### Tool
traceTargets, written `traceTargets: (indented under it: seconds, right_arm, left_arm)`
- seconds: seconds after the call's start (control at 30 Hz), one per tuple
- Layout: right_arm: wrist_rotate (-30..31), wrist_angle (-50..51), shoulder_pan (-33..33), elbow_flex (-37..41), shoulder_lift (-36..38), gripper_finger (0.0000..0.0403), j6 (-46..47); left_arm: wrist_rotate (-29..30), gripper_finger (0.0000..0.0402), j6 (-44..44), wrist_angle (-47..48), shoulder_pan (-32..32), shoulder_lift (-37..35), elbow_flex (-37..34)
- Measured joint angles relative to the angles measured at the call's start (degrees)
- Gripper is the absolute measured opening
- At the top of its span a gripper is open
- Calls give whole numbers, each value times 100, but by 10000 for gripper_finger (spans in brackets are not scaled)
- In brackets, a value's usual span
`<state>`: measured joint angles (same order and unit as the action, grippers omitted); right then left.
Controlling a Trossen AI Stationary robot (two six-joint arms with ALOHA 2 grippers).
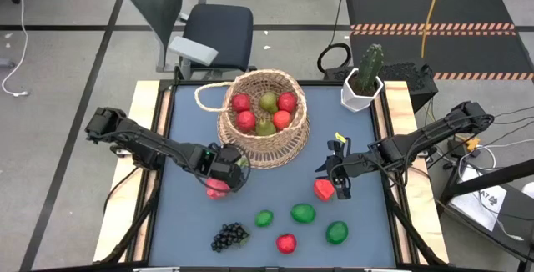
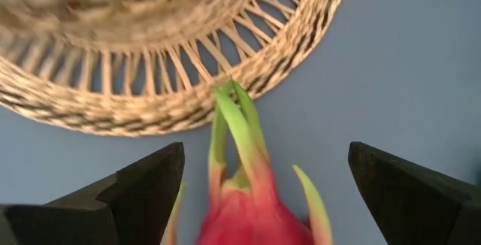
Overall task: Build produce basket
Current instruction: Put the dragon fruit into the basket
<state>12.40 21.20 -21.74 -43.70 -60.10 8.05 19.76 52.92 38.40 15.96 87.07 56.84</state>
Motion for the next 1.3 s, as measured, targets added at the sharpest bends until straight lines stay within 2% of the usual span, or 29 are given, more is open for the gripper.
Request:
traceTargets:
  seconds: [0.43,0.73,0.9,1.1,1.3]
  right_arm:
    - [-13,-1,0,0,0,91,-20]
    - [-13,-1,0,0,0,91,-20]
    - [-15,-3,0,0,-2,91,-20]
    - [-15,-6,0,0,-2,91,-20]
    - [-10,-24,0,0,-4,91,-20]
  left_arm:
    - [-607,376,781,-261,-570,0,-464]
    - [-647,376,210,-961,-612,0,-464]
    - [-681,376,206,-927,-614,87,-464]
    - [-692,376,116,-848,-625,527,-468]
    - [-689,368,120,-1160,-625,636,-457]
